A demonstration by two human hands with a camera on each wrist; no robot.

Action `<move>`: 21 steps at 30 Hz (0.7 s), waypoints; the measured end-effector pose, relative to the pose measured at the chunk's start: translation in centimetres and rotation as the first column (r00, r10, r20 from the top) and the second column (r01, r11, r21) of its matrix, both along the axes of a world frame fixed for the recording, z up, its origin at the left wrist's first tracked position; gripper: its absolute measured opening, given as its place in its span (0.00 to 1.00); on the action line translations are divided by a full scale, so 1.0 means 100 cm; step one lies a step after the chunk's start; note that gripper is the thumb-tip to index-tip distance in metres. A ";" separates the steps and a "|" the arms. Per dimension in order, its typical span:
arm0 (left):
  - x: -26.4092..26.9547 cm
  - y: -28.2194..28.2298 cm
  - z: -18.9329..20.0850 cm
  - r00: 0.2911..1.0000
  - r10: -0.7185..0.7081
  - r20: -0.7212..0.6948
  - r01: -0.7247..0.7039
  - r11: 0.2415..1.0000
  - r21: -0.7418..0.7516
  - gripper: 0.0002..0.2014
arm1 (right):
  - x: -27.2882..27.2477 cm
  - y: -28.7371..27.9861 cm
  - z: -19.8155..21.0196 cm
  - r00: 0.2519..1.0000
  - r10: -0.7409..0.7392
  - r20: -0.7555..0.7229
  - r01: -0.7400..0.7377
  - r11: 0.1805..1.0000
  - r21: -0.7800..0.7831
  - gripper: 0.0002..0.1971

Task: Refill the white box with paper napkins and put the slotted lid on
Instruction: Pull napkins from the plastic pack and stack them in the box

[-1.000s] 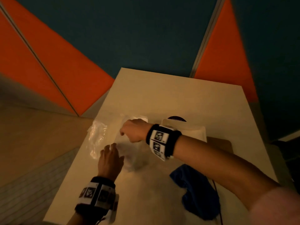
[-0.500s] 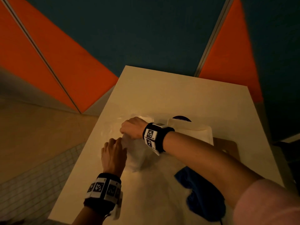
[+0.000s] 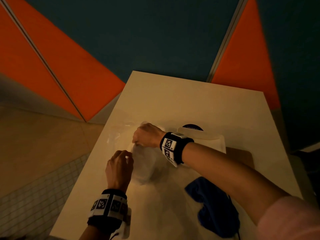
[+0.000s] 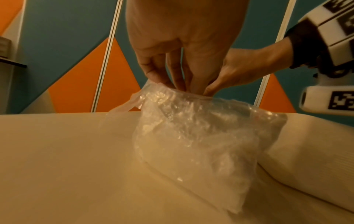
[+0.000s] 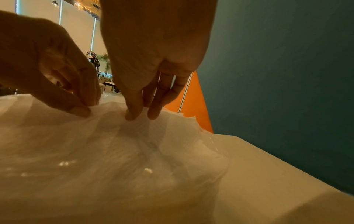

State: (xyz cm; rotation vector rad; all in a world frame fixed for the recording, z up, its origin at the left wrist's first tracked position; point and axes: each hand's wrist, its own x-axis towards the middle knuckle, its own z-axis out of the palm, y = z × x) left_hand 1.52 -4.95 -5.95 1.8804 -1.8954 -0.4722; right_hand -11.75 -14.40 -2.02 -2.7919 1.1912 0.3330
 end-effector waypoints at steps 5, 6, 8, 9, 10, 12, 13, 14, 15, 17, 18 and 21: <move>-0.003 -0.001 0.002 0.994 0.038 -0.105 -0.029 0.996 0.082 0.18 | -0.004 0.004 0.001 0.999 0.025 0.047 -0.025 1.000 -0.004 0.10; -0.003 0.000 0.002 0.994 0.042 -0.104 -0.032 0.995 0.098 0.20 | -0.005 0.006 0.003 0.998 0.039 0.058 -0.038 0.999 -0.012 0.10; -0.002 0.001 0.004 0.996 0.029 -0.085 -0.020 0.995 0.100 0.17 | -0.009 0.010 0.007 0.997 0.051 0.064 -0.049 0.998 -0.028 0.09; -0.002 0.002 0.005 0.997 0.017 -0.076 -0.010 0.996 0.089 0.14 | -0.011 0.012 0.010 0.997 0.048 0.060 -0.046 0.998 -0.033 0.09; -0.002 0.004 0.007 0.997 0.007 -0.082 -0.001 0.997 0.074 0.12 | -0.013 0.014 0.013 0.998 0.040 0.055 -0.038 0.999 -0.039 0.10; -0.003 0.009 0.011 0.990 -0.017 -0.137 0.020 1.000 0.020 0.09 | -0.022 0.014 0.022 0.999 0.018 0.049 -0.015 0.997 -0.069 0.13; -0.003 0.011 0.013 0.984 -0.029 -0.175 0.027 1.000 -0.013 0.08 | -0.027 0.014 0.028 0.999 0.003 0.047 0.002 0.995 -0.095 0.15; -0.005 0.014 0.017 0.976 -0.038 -0.215 0.029 0.999 -0.044 0.06 | -0.033 0.013 0.034 0.999 -0.021 0.050 0.028 0.992 -0.125 0.15; -0.006 0.018 0.020 0.966 -0.045 -0.253 0.027 0.997 -0.076 0.06 | -0.039 0.013 0.039 0.996 -0.056 0.065 0.065 0.986 -0.152 0.15; -0.009 0.025 0.028 0.952 -0.044 -0.303 -0.001 0.989 -0.147 0.05 | -0.053 0.013 0.048 0.979 -0.155 0.130 0.175 0.972 -0.158 0.14; -0.009 0.029 0.032 0.949 -0.043 -0.312 -0.018 0.982 -0.189 0.06 | -0.060 0.013 0.052 0.960 -0.215 0.179 0.240 0.962 -0.131 0.14; -0.007 0.038 0.037 0.947 -0.089 -0.309 -0.019 0.944 -0.329 0.08 | -0.074 0.018 0.056 0.810 -0.421 0.408 0.424 0.901 0.090 0.13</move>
